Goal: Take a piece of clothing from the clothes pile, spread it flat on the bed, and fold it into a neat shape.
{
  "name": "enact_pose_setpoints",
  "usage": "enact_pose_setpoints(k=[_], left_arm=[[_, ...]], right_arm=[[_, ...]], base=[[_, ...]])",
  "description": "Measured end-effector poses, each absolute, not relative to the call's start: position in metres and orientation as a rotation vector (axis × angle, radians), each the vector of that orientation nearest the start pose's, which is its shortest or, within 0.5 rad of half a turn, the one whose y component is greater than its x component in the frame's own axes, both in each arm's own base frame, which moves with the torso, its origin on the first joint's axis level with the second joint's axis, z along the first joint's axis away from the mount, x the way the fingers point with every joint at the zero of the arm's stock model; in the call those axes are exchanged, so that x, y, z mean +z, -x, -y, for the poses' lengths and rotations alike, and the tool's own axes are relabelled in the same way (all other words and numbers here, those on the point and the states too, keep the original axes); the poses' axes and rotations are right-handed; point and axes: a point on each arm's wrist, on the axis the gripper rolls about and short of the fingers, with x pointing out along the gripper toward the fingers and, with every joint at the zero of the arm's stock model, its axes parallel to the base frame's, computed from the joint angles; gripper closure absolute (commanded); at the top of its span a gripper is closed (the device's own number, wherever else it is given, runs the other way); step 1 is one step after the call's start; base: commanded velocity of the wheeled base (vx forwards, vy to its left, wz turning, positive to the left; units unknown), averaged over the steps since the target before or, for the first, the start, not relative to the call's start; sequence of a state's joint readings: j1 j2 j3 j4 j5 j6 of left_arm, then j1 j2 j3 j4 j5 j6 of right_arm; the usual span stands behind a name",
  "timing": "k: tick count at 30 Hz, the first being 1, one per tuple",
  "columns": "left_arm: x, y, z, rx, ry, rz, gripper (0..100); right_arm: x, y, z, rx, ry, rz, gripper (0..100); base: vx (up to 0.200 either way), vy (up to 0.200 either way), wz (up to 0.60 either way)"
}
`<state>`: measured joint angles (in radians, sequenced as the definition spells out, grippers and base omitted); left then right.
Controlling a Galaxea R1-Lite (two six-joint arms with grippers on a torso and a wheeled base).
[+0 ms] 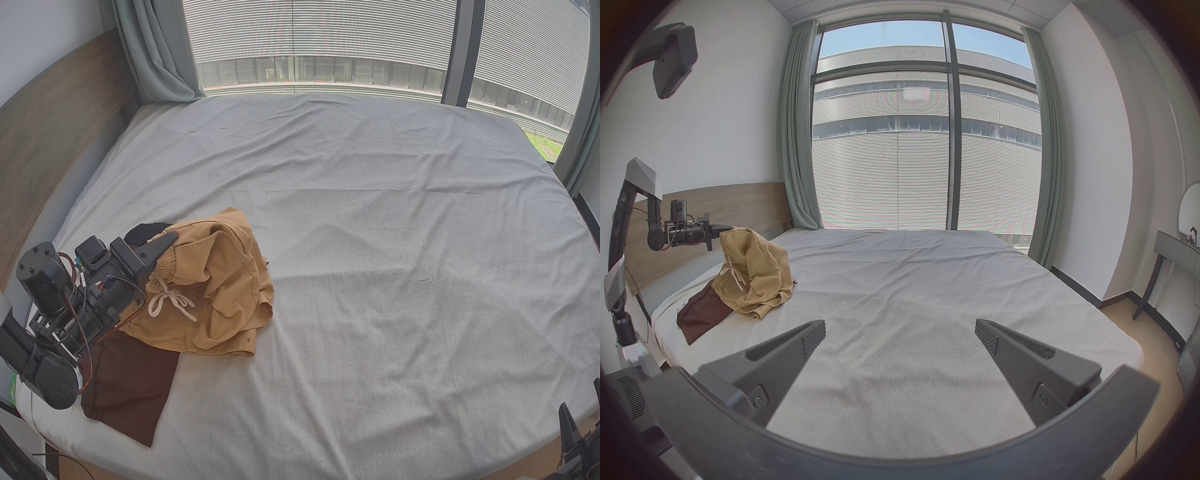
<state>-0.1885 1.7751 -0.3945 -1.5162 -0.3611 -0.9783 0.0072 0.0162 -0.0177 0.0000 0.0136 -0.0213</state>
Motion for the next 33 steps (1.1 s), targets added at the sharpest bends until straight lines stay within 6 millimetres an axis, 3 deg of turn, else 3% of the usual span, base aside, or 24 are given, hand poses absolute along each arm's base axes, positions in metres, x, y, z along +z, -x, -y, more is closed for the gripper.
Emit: enact_pose_setpoints(k=[18, 33], left_arm=[[0.155, -0.251, 0.096, -0.519, 1.022, -0.109, 100], [0.168, -0.237, 0.117, -0.615, 1.035, -0.11, 100]], right_arm=[[0.081, 0.023, 0.0, 0.021, 0.021, 0.002, 0], [0.081, 0.023, 0.0, 0.021, 0.021, 0.002, 0]], base=[[0.0, 0.0, 0.0], [0.0, 0.0, 0.0]])
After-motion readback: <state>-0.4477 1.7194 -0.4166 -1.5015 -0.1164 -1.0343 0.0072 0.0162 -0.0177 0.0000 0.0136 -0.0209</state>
